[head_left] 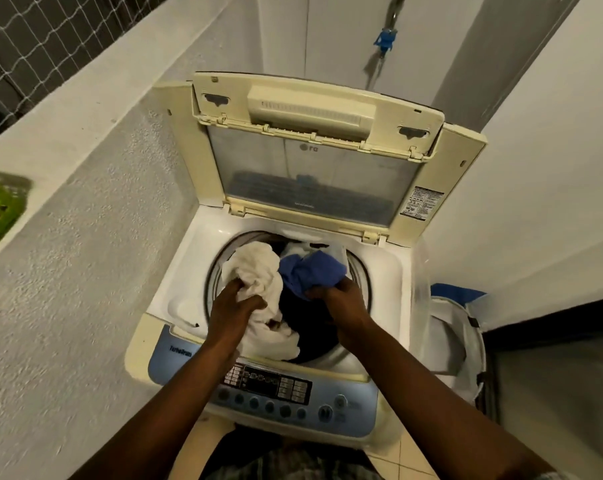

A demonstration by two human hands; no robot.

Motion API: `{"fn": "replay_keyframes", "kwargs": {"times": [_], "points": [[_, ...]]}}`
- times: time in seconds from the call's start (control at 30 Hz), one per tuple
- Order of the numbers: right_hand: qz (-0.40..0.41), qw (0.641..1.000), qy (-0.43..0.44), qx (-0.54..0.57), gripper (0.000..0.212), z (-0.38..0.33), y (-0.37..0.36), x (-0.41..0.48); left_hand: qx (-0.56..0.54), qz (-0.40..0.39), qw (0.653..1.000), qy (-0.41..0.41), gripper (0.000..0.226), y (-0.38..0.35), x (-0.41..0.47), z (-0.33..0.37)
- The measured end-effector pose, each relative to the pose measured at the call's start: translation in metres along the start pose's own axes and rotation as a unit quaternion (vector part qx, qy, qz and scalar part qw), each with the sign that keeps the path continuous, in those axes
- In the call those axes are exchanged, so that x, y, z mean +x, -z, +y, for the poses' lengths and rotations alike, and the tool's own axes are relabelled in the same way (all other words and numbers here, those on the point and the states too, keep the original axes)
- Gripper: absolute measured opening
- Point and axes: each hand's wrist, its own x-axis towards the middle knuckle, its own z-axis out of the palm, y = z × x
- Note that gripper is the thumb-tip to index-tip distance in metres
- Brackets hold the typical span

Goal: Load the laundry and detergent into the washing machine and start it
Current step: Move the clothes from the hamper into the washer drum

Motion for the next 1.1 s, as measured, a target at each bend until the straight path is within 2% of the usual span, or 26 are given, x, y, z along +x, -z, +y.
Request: {"fn": "replay_keyframes", "kwargs": {"times": [0.23, 0.6, 0.8, 0.97, 1.1], "points": [[0.039, 0.999, -0.031, -0.009, 0.029, 0.021, -0.006, 0.007, 0.043, -0.007, 0.999, -0.027, 0.019, 0.017, 0.032, -0.011], [0.085, 0.994, -0.044, 0.056, 0.017, 0.023, -0.005, 0.034, 0.029, -0.032, 0.999, 0.023, 0.015, -0.002, 0.080, -0.003], [0.082, 0.984, -0.043, 0.151, 0.021, 0.010, -0.010, 0.057, -0.004, -0.049, 0.998, 0.047, 0.001, -0.019, 0.116, 0.007], [0.067, 0.967, -0.052, 0.242, 0.019, 0.000, -0.029, 0.095, -0.106, -0.075, 0.985, 0.114, 0.018, -0.047, 0.143, 0.016], [0.069, 0.951, -0.068, 0.293, 0.017, -0.005, -0.046, 0.124, -0.137, -0.095, 0.972, 0.165, 0.019, -0.069, 0.163, 0.017]]}}
